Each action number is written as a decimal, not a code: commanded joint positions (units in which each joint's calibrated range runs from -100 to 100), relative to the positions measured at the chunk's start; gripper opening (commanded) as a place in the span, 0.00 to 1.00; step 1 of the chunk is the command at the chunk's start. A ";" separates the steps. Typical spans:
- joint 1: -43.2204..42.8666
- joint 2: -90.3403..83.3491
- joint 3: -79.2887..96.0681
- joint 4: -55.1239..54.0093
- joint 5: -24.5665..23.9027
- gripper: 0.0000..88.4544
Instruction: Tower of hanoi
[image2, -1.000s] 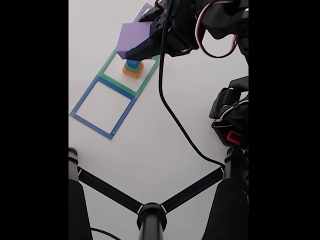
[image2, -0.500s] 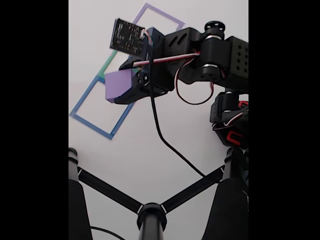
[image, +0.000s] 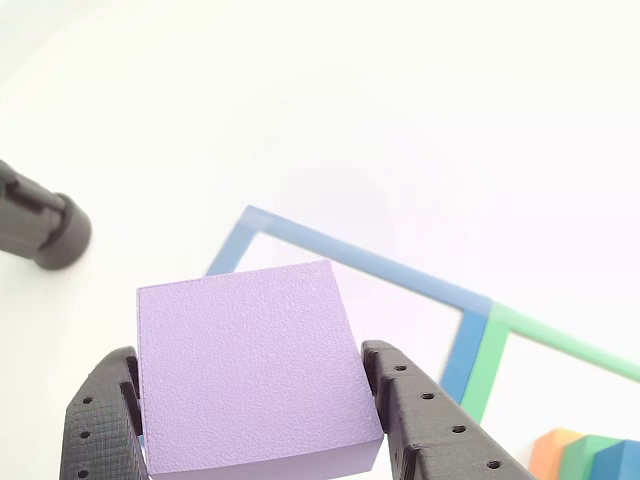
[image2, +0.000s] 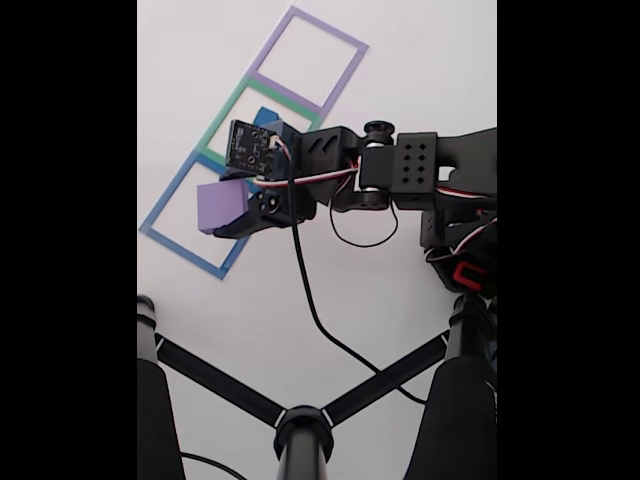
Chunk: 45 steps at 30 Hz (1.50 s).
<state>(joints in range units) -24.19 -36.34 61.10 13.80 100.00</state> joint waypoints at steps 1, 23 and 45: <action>1.51 6.22 0.56 -12.06 0.00 0.16; 3.72 38.83 2.74 -49.13 0.00 0.17; 2.58 50.93 -1.35 -59.74 0.00 0.35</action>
<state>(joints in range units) -20.84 15.24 61.01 -43.82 99.61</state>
